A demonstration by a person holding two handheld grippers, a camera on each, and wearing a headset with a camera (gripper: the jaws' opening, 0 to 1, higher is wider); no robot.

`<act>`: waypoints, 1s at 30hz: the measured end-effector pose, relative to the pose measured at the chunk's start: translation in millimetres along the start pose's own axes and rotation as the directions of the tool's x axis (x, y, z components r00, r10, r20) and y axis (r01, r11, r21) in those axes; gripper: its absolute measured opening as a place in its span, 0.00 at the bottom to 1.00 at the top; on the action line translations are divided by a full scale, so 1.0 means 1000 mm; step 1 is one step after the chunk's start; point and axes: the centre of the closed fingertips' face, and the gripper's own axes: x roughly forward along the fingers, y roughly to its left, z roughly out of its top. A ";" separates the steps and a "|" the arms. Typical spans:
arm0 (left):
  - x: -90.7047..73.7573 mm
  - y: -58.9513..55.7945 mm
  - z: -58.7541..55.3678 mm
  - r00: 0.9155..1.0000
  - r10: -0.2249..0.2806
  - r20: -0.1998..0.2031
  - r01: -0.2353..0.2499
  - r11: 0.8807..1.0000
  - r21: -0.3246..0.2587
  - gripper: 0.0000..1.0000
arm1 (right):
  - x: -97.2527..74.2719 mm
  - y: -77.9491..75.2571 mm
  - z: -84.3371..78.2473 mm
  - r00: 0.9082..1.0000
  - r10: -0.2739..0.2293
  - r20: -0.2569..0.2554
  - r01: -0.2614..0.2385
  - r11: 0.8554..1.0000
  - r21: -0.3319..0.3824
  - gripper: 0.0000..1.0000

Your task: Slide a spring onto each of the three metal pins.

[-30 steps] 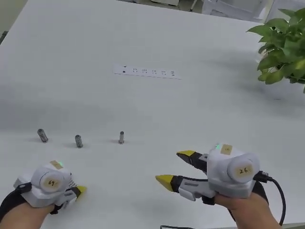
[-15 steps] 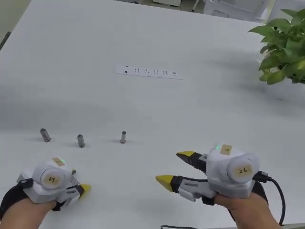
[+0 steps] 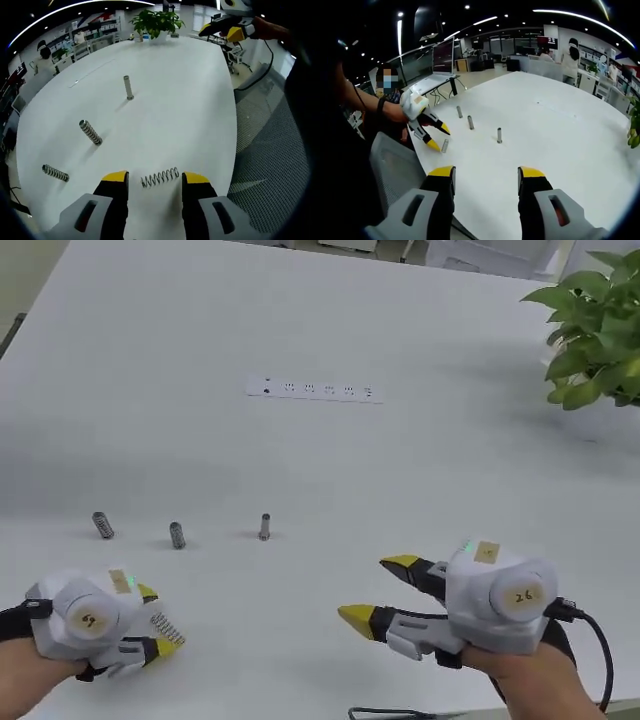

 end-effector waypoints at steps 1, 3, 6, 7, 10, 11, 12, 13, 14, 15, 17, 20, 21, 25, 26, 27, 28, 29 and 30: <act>0.001 -0.002 -0.001 1.000 -0.009 -0.007 0.009 1.000 0.019 0.35 | 0.000 0.001 0.000 1.000 0.000 0.000 0.000 1.000 0.000 0.48; 0.004 -0.008 -0.002 0.999 -0.047 -0.009 0.048 0.999 0.023 0.35 | 0.001 0.003 -0.001 1.000 0.003 -0.003 -0.003 1.000 0.001 0.48; 0.007 -0.016 -0.010 0.995 -0.092 -0.045 0.095 0.993 0.074 0.30 | 0.001 0.006 0.000 1.000 0.004 -0.002 -0.004 1.000 -0.001 0.48; 0.007 -0.016 -0.012 0.995 -0.086 -0.049 0.090 0.993 0.079 0.28 | 0.001 0.006 0.000 1.000 0.004 -0.002 -0.004 1.000 0.000 0.48; 0.008 -0.015 -0.020 0.993 -0.093 -0.066 0.098 0.992 0.084 0.24 | 0.001 0.008 0.000 1.000 0.003 0.000 -0.003 1.000 0.000 0.47; 0.007 -0.015 -0.021 0.994 -0.090 -0.068 0.096 0.992 0.081 0.23 | 0.000 0.008 0.000 1.000 0.003 -0.001 -0.003 1.000 -0.001 0.47; 0.006 -0.014 -0.022 0.994 -0.090 -0.065 0.095 0.993 0.073 0.22 | 0.000 0.008 0.000 1.000 0.002 -0.002 -0.002 1.000 0.000 0.47; 0.005 -0.013 -0.022 0.994 -0.090 -0.060 0.094 0.994 0.059 0.21 | 0.000 0.008 -0.001 1.000 0.002 -0.003 -0.002 1.000 0.000 0.47; 0.004 -0.013 -0.023 0.995 -0.086 -0.057 0.089 0.995 0.052 0.20 | -0.001 0.008 -0.001 1.000 0.002 -0.004 -0.002 1.000 0.000 0.46; 0.004 -0.013 -0.023 0.995 -0.082 -0.056 0.085 0.995 0.044 0.19 | -0.001 0.008 -0.002 1.000 0.001 -0.005 -0.001 1.000 0.000 0.46; 0.003 -0.010 -0.024 0.996 -0.074 -0.052 0.076 0.997 0.030 0.17 | -0.001 0.008 -0.002 1.000 0.001 -0.005 -0.001 1.000 0.000 0.46; 0.002 -0.007 -0.026 0.997 -0.061 -0.047 0.061 0.998 0.004 0.17 | -0.001 0.008 -0.002 1.000 0.000 -0.006 0.000 1.000 -0.002 0.46; 0.001 -0.005 -0.027 0.998 -0.054 -0.044 0.054 0.999 -0.010 0.18 | -0.001 0.008 -0.001 1.000 0.002 -0.005 -0.002 1.000 -0.003 0.46; -0.004 -0.001 -0.029 0.998 -0.058 -0.032 0.057 0.998 -0.036 0.21 | 0.000 0.008 0.002 1.000 0.004 0.000 -0.004 1.000 -0.006 0.46; -0.006 -0.001 -0.031 0.998 -0.059 -0.034 0.058 0.998 -0.036 0.21 | 0.000 0.008 0.002 1.000 0.005 0.000 -0.005 1.000 -0.008 0.46; -0.007 0.000 -0.032 0.998 -0.058 -0.037 0.057 0.998 -0.033 0.21 | 0.000 0.009 0.002 1.000 0.006 0.001 -0.006 1.000 -0.008 0.46; -0.008 0.000 -0.034 0.997 -0.059 -0.041 0.058 0.998 -0.031 0.21 | 0.001 0.009 0.002 1.000 0.007 0.002 -0.007 1.000 -0.008 0.46; -0.008 0.002 -0.036 0.997 -0.062 -0.047 0.061 0.998 -0.030 0.21 | 0.001 0.009 0.002 1.000 0.009 0.001 -0.009 1.000 -0.008 0.46; -0.008 0.002 -0.039 0.997 -0.059 -0.057 0.058 0.998 -0.023 0.20 | 0.002 0.009 0.001 1.000 0.010 -0.001 -0.010 1.000 -0.009 0.45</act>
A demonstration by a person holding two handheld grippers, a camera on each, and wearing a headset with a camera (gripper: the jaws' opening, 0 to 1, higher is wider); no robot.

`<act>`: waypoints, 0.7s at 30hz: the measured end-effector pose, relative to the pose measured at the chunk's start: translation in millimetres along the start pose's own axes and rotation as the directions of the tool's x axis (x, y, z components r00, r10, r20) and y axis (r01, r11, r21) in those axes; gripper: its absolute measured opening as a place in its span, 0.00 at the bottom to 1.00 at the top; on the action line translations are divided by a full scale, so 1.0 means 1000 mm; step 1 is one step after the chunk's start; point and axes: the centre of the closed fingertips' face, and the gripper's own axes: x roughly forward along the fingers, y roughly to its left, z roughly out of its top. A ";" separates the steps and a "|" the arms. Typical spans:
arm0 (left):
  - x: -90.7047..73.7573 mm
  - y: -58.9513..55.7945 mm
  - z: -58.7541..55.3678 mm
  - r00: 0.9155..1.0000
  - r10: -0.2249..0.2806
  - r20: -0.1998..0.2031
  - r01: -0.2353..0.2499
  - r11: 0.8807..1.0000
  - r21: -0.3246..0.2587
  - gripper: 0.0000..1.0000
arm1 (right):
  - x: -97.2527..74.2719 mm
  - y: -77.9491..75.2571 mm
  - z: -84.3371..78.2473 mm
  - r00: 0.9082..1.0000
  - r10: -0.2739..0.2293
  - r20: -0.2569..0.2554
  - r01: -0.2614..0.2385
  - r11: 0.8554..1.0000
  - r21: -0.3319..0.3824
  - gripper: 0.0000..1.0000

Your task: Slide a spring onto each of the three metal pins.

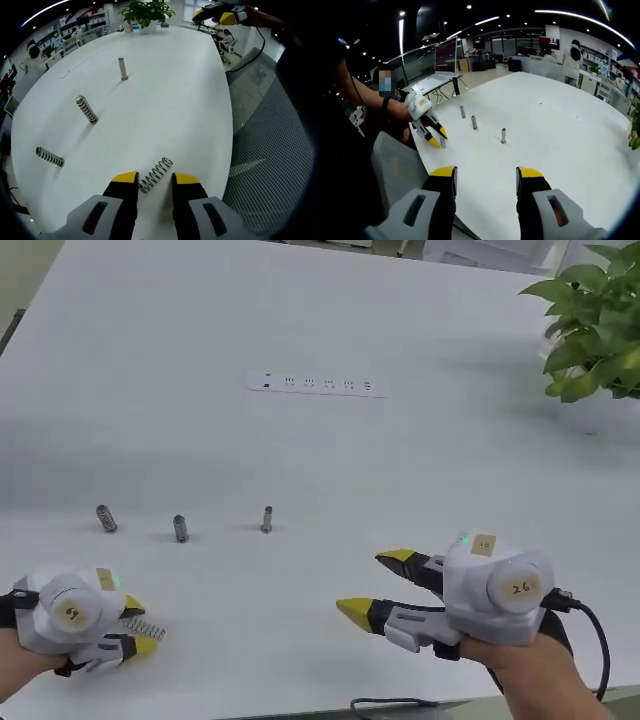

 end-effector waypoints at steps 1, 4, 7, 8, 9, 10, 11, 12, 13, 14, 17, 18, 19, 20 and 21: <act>0.000 0.000 -0.001 1.000 0.001 -0.008 -0.001 1.000 0.007 0.18 | 0.000 0.000 0.000 1.000 0.001 -0.002 -0.001 1.000 -0.002 0.45; 0.000 0.001 -0.003 1.000 0.006 -0.013 -0.006 1.000 0.006 0.13 | 0.001 0.001 0.000 1.000 0.003 0.000 -0.003 1.000 0.000 0.46; -0.001 0.001 -0.004 1.000 0.010 -0.010 -0.010 1.000 -0.010 0.09 | 0.001 0.002 0.000 1.000 0.004 0.000 -0.004 1.000 0.000 0.46; -0.001 0.001 -0.004 1.000 0.011 -0.009 -0.011 1.000 -0.012 0.08 | 0.001 0.002 0.000 1.000 0.005 0.000 -0.005 1.000 -0.001 0.46; -0.001 0.000 -0.004 1.000 0.010 -0.009 -0.011 1.000 -0.016 0.07 | 0.001 0.003 0.001 1.000 0.006 -0.001 -0.006 1.000 -0.001 0.46; -0.002 0.000 -0.005 1.000 0.010 -0.010 -0.011 1.000 -0.018 0.04 | 0.002 0.003 0.001 1.000 0.008 -0.001 -0.008 1.000 -0.002 0.46; -0.002 -0.001 -0.006 1.000 0.012 -0.011 -0.012 1.000 -0.020 0.03 | 0.002 0.004 0.001 1.000 0.009 -0.001 -0.009 1.000 -0.003 0.46; -0.002 -0.001 -0.006 1.000 0.012 -0.011 -0.012 1.000 -0.026 0.03 | 0.002 0.004 0.001 1.000 0.010 -0.001 -0.010 1.000 -0.004 0.47; -0.001 -0.001 -0.006 1.000 0.018 -0.009 -0.018 0.999 -0.039 0.03 | 0.002 0.003 0.001 1.000 0.010 -0.001 -0.010 1.000 -0.005 0.47; -0.001 0.000 -0.007 1.000 0.020 -0.008 -0.021 0.998 -0.051 0.03 | 0.002 0.003 0.001 1.000 0.011 0.000 -0.011 1.000 -0.005 0.47; -0.001 -0.002 -0.006 1.000 0.026 -0.001 -0.026 0.996 -0.088 0.03 | 0.002 0.004 0.002 1.000 0.016 -0.002 -0.016 1.000 -0.009 0.48; -0.001 -0.003 -0.006 1.000 0.025 0.004 -0.024 0.995 -0.095 0.03 | 0.002 0.004 0.002 1.000 0.017 -0.002 -0.017 1.000 -0.011 0.48; 0.000 -0.004 -0.005 1.000 0.022 0.010 -0.021 0.994 -0.104 0.02 | 0.002 0.004 0.002 1.000 0.017 -0.003 -0.017 1.000 -0.013 0.48; -0.001 -0.005 -0.003 1.000 0.024 0.013 -0.022 0.994 -0.107 0.02 | 0.003 0.005 0.003 1.000 0.020 -0.002 -0.020 1.000 -0.015 0.48; -0.001 -0.006 -0.002 1.000 0.025 0.014 -0.023 0.994 -0.109 0.02 | 0.003 0.005 0.003 1.000 0.022 -0.001 -0.022 1.000 -0.016 0.49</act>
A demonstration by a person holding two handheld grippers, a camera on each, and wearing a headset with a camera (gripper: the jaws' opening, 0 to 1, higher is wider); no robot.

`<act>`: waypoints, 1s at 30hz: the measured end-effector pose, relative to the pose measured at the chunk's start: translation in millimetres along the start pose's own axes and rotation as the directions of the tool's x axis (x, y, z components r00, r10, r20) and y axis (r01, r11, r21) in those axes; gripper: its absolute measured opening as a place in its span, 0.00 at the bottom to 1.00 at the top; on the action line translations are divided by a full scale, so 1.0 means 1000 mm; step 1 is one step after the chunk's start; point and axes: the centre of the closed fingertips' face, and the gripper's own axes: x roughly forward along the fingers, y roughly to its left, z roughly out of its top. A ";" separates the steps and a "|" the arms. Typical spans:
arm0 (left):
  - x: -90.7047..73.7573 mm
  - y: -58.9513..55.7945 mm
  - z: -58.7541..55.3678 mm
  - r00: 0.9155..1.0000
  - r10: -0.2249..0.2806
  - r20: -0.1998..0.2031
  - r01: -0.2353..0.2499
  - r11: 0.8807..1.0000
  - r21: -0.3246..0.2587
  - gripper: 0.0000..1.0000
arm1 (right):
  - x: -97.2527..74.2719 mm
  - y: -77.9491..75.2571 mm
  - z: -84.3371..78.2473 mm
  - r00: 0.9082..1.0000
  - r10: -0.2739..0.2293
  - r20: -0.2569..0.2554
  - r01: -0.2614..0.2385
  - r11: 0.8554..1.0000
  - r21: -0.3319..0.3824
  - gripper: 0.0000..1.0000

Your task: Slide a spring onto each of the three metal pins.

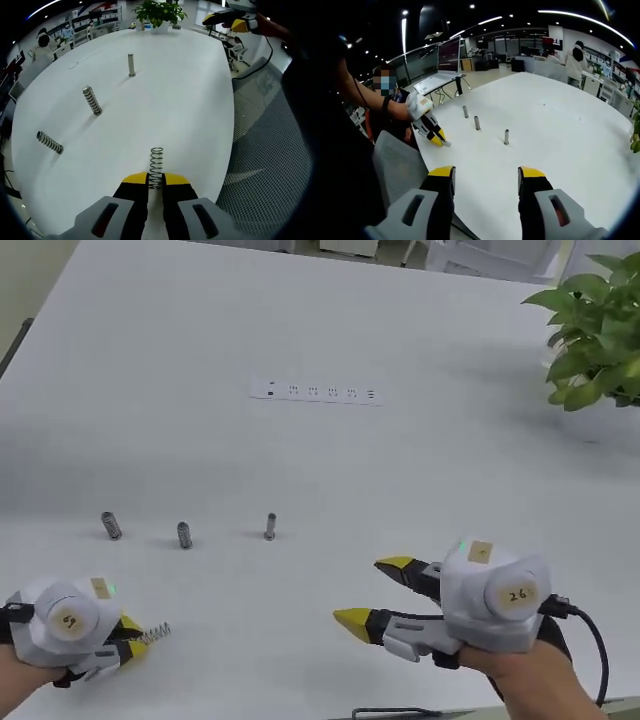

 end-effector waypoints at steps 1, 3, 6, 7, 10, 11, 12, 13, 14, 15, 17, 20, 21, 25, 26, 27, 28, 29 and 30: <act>0.000 -0.001 0.002 1.000 -0.001 0.003 0.001 1.000 -0.004 0.02 | 0.000 0.001 0.000 1.000 0.002 0.000 -0.002 1.000 -0.001 0.49; -0.002 -0.005 0.011 1.000 -0.003 0.028 0.003 1.000 -0.013 0.02 | 0.001 0.003 0.001 1.000 0.008 -0.003 -0.008 1.000 -0.008 0.49; -0.005 -0.008 0.023 0.999 -0.003 0.052 0.004 1.000 -0.015 0.02 | 0.003 0.006 0.001 1.000 0.019 -0.005 -0.019 1.000 -0.015 0.50; -0.006 -0.009 0.027 0.998 -0.004 0.060 0.005 1.000 -0.013 0.02 | 0.004 0.007 0.001 1.000 0.023 -0.006 -0.023 1.000 -0.017 0.50; -0.010 -0.013 0.040 0.997 -0.002 0.082 0.001 1.000 0.013 0.02 | 0.007 0.011 0.003 0.999 0.041 -0.011 -0.042 0.999 -0.030 0.50; -0.011 -0.014 0.043 0.996 -0.002 0.088 0.001 1.000 0.016 0.02 | 0.008 0.012 0.003 0.999 0.047 -0.012 -0.047 0.998 -0.033 0.50; -0.013 -0.015 0.047 0.995 -0.002 0.095 0.000 1.000 0.020 0.02 | 0.009 0.012 0.003 0.999 0.051 -0.013 -0.052 0.998 -0.036 0.50; -0.014 -0.015 0.050 0.995 -0.002 0.101 -0.001 1.000 0.024 0.02 | 0.010 0.013 0.004 0.998 0.057 -0.014 -0.057 0.998 -0.039 0.50; -0.015 -0.015 0.053 0.994 0.000 0.108 -0.003 1.000 0.030 0.02 | 0.011 0.015 0.004 0.998 0.062 -0.015 -0.063 0.997 -0.041 0.50; -0.018 -0.016 0.058 0.993 0.002 0.117 -0.007 0.999 0.038 0.02 | 0.013 0.016 0.005 0.997 0.072 -0.017 -0.072 0.996 -0.046 0.50; -0.022 -0.017 0.066 0.991 0.007 0.133 -0.013 0.999 0.047 0.02 | 0.016 0.020 0.006 0.996 0.087 -0.021 -0.088 0.995 -0.057 0.50; -0.028 -0.017 0.077 0.987 0.013 0.160 -0.022 0.998 0.051 0.02 | 0.020 0.026 0.010 0.994 0.110 -0.021 -0.111 0.992 -0.068 0.49; -0.031 -0.018 0.082 0.985 0.017 0.173 -0.027 0.998 0.055 0.02 | 0.022 0.028 0.011 0.992 0.120 -0.022 -0.122 0.990 -0.075 0.49; -0.038 -0.021 0.094 0.980 0.022 0.197 -0.037 0.997 0.072 0.02 | 0.027 0.034 0.014 0.989 0.148 -0.028 -0.150 0.984 -0.094 0.48; -0.040 -0.021 0.096 0.979 0.024 0.202 -0.040 0.996 0.078 0.02 | 0.029 0.036 0.015 0.988 0.153 -0.028 -0.155 0.983 -0.098 0.48; -0.041 -0.022 0.098 0.978 0.025 0.205 -0.042 0.996 0.081 0.02 | 0.030 0.037 0.016 0.987 0.158 -0.029 -0.160 0.982 -0.101 0.48; -0.044 -0.022 0.100 0.977 0.026 0.211 -0.045 0.995 0.087 0.02 | 0.031 0.038 0.017 0.986 0.164 -0.028 -0.166 0.981 -0.104 0.48; -0.045 -0.023 0.102 0.976 0.027 0.216 -0.047 0.995 0.089 0.02 | 0.032 0.040 0.018 0.985 0.170 -0.026 -0.172 0.979 -0.106 0.48; -0.047 -0.024 0.105 0.974 0.029 0.224 -0.051 0.994 0.092 0.02 | 0.033 0.042 0.020 0.984 0.179 -0.025 -0.180 0.978 -0.107 0.47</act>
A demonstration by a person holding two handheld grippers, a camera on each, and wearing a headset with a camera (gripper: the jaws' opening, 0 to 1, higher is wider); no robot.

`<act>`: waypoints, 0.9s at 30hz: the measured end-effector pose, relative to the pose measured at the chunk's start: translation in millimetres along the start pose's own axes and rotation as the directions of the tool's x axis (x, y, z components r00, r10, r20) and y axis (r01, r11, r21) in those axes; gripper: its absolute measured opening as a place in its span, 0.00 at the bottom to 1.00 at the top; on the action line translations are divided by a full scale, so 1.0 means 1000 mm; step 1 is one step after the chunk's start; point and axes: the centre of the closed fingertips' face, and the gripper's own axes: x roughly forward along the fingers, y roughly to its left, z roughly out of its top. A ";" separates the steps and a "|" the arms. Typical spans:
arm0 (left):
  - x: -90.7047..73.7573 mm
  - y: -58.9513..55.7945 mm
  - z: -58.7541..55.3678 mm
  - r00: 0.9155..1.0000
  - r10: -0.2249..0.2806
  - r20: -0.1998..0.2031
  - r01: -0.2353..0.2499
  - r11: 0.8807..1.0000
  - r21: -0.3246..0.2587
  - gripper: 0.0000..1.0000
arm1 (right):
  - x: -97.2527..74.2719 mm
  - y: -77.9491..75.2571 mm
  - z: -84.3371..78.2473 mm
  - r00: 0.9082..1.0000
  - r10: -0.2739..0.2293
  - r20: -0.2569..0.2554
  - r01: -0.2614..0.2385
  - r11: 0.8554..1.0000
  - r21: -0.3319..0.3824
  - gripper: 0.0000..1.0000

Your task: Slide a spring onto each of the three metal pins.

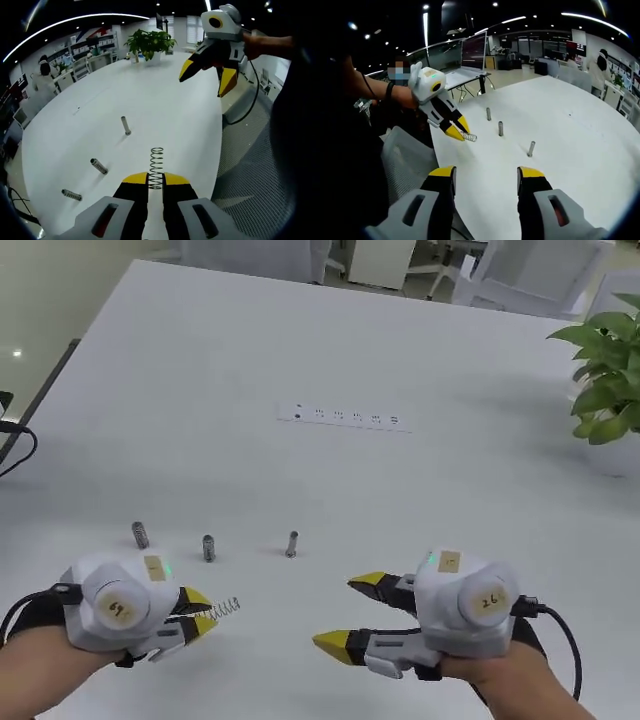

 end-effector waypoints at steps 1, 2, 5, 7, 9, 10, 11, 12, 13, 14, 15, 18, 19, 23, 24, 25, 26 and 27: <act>-0.001 -0.001 0.003 1.000 0.002 0.006 -0.002 1.000 0.002 0.02 | 0.001 0.001 0.001 1.000 0.007 0.000 -0.007 1.000 -0.003 0.47; -0.003 -0.001 0.006 1.000 0.003 0.012 -0.003 1.000 0.004 0.02 | 0.003 0.003 0.002 1.000 0.015 -0.001 -0.015 1.000 -0.008 0.47; -0.005 -0.004 0.014 1.000 0.005 0.027 -0.005 1.000 0.020 0.02 | 0.007 0.008 0.005 0.999 0.038 -0.001 -0.038 0.999 -0.022 0.45; -0.007 -0.007 0.019 0.999 0.006 0.036 -0.007 1.000 0.028 0.02 | 0.010 0.011 0.009 0.999 0.054 0.004 -0.054 0.998 -0.027 0.45; -0.008 -0.009 0.023 0.999 0.006 0.044 -0.008 0.999 0.035 0.02 | 0.013 0.014 0.011 0.998 0.068 0.008 -0.068 0.997 -0.031 0.43; -0.010 -0.011 0.026 0.999 0.005 0.050 -0.007 0.999 0.040 0.02 | 0.015 0.016 0.013 0.997 0.080 0.008 -0.080 0.996 -0.035 0.43; -0.010 -0.012 0.028 0.998 0.005 0.055 -0.007 0.999 0.046 0.02 | 0.017 0.018 0.014 0.996 0.090 0.007 -0.089 0.995 -0.041 0.42; -0.011 -0.013 0.030 0.998 0.004 0.059 -0.007 0.999 0.050 0.02 | 0.018 0.020 0.015 0.995 0.099 0.005 -0.099 0.994 -0.047 0.41; -0.012 -0.015 0.033 0.998 0.004 0.062 -0.008 0.998 0.057 0.02 | 0.020 0.022 0.017 0.994 0.107 0.004 -0.106 0.993 -0.054 0.40; -0.013 -0.016 0.035 0.998 0.004 0.065 -0.008 0.998 0.063 0.02 | 0.022 0.023 0.018 0.994 0.113 0.004 -0.112 0.992 -0.058 0.40; -0.014 -0.018 0.037 0.997 0.003 0.071 -0.008 0.998 0.067 0.02 | 0.024 0.024 0.019 0.993 0.121 0.003 -0.121 0.991 -0.063 0.39; -0.015 -0.022 0.043 0.997 0.001 0.082 -0.008 0.996 0.084 0.02 | 0.028 0.028 0.023 0.989 0.145 0.006 -0.144 0.987 -0.073 0.36; -0.016 -0.022 0.043 0.997 0.001 0.082 -0.008 0.996 0.086 0.02 | 0.028 0.029 0.023 0.989 0.147 0.006 -0.146 0.987 -0.074 0.36; -0.020 -0.028 0.052 0.995 -0.003 0.098 -0.007 0.994 0.106 0.02 | 0.032 0.034 0.026 0.985 0.173 0.000 -0.173 0.981 -0.093 0.35; -0.020 -0.029 0.054 0.995 -0.004 0.099 -0.007 0.994 0.110 0.02 | 0.033 0.035 0.027 0.984 0.178 -0.001 -0.177 0.979 -0.096 0.34; -0.021 -0.030 0.055 0.995 -0.006 0.103 -0.006 0.993 0.117 0.02 | 0.033 0.036 0.027 0.983 0.184 -0.002 -0.183 0.978 -0.100 0.34; -0.021 -0.031 0.057 0.994 -0.008 0.105 -0.004 0.993 0.120 0.02 | 0.033 0.038 0.028 0.982 0.188 -0.003 -0.188 0.977 -0.102 0.33; -0.022 -0.032 0.058 0.994 -0.010 0.107 -0.003 0.992 0.125 0.02 | 0.034 0.039 0.028 0.981 0.193 -0.004 -0.193 0.975 -0.106 0.33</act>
